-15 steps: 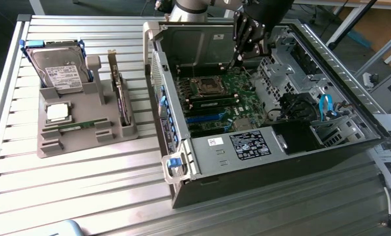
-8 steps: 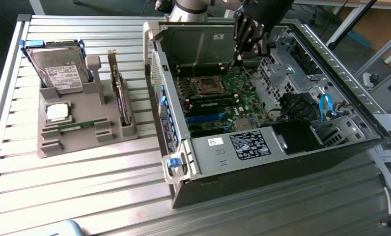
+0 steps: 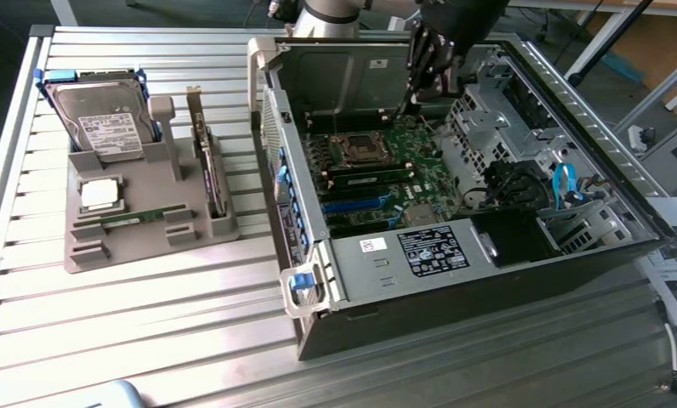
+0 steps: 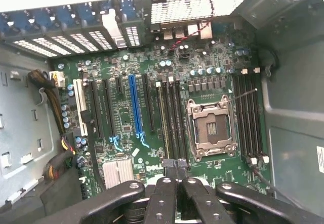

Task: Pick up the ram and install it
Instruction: 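Press down the ram until it locks into place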

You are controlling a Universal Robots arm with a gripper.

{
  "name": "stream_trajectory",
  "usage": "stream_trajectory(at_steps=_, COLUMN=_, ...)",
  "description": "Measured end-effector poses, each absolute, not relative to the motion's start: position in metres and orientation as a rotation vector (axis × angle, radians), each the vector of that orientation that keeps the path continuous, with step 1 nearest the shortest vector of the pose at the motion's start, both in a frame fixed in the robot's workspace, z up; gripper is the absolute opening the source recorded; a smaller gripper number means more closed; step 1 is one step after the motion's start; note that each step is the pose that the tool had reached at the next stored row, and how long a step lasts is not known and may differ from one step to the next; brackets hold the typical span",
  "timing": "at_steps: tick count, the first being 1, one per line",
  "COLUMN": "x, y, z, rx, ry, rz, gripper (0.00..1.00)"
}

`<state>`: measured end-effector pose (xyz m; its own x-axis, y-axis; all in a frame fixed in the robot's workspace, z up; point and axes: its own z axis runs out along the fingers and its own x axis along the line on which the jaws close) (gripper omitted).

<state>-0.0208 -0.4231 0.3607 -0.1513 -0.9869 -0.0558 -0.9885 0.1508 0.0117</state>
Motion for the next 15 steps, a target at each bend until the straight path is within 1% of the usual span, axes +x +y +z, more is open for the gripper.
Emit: stream_trajectory(at_steps=15, x=-0.0208, y=-0.4231, z=0.3604, rx=-1.810, ry=2.519, rz=0.066, gripper=0.11)
